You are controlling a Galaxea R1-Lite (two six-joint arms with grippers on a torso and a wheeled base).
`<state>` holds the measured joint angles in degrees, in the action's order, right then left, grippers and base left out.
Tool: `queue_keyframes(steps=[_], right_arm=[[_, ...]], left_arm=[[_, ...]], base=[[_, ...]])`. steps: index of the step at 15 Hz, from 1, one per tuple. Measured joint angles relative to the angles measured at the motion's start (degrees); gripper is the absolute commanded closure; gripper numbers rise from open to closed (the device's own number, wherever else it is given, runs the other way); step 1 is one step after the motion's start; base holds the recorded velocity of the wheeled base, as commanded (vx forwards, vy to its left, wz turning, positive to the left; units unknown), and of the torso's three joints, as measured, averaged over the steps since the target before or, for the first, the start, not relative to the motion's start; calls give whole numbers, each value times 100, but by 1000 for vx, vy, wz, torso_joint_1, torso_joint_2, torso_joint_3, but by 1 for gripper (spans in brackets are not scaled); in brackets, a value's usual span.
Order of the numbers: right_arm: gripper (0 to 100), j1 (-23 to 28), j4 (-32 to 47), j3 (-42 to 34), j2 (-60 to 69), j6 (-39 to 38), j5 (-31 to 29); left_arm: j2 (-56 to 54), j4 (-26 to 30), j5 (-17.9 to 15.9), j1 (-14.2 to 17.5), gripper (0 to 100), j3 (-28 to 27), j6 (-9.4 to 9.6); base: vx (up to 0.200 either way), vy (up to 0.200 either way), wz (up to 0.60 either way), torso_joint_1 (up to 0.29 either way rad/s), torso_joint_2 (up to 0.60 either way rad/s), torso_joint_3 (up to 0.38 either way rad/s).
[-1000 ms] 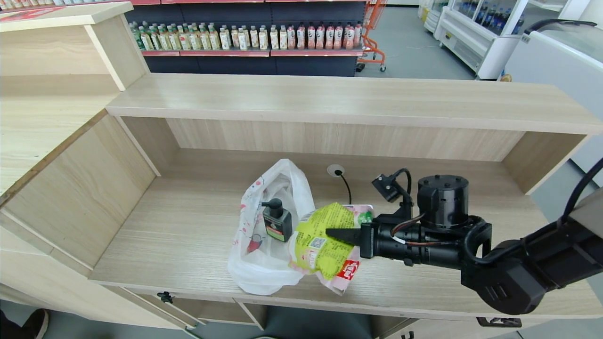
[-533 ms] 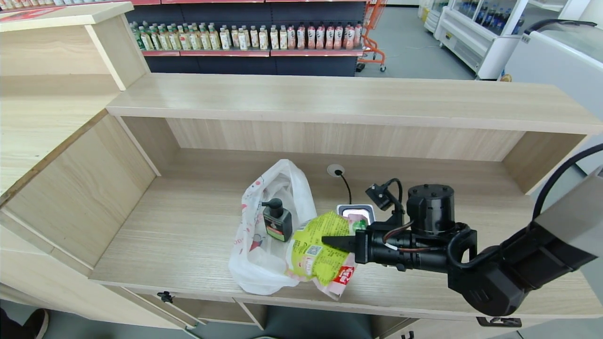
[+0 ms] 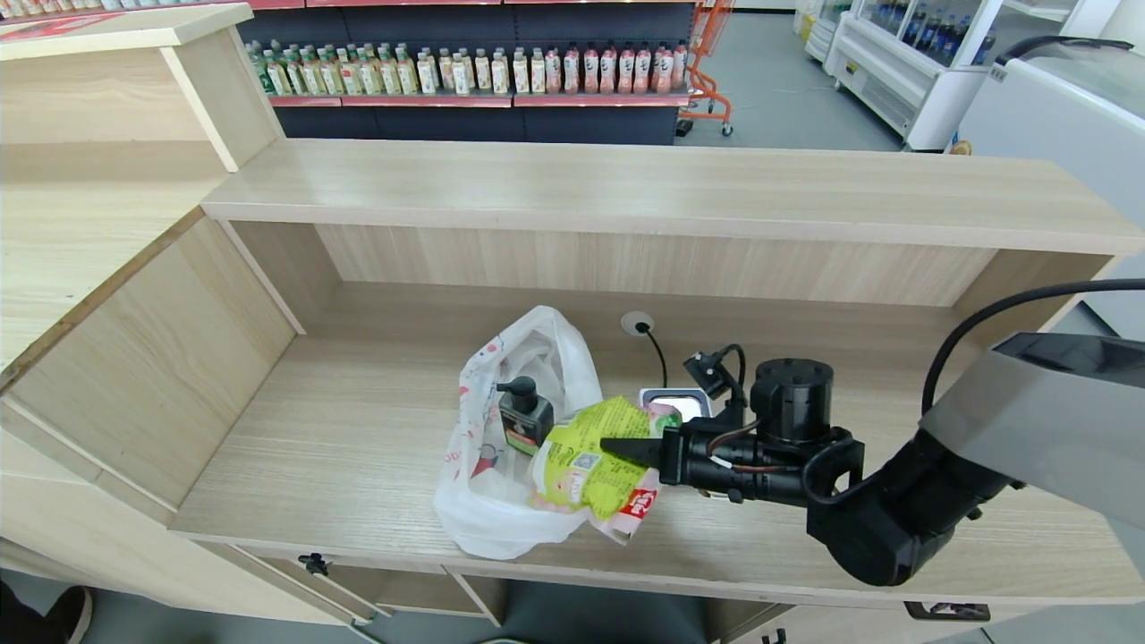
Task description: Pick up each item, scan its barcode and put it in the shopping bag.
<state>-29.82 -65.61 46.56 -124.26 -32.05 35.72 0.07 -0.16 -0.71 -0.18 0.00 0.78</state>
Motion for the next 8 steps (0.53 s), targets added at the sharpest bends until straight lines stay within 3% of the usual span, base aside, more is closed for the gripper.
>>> queue_keyframes(steps=[8], right_arm=[[100, -52, 68, 777, -601, -9, 200]], left_arm=[[0, 0, 0, 0, 0, 0, 1]], base=[[0, 0, 0, 0, 0, 0]])
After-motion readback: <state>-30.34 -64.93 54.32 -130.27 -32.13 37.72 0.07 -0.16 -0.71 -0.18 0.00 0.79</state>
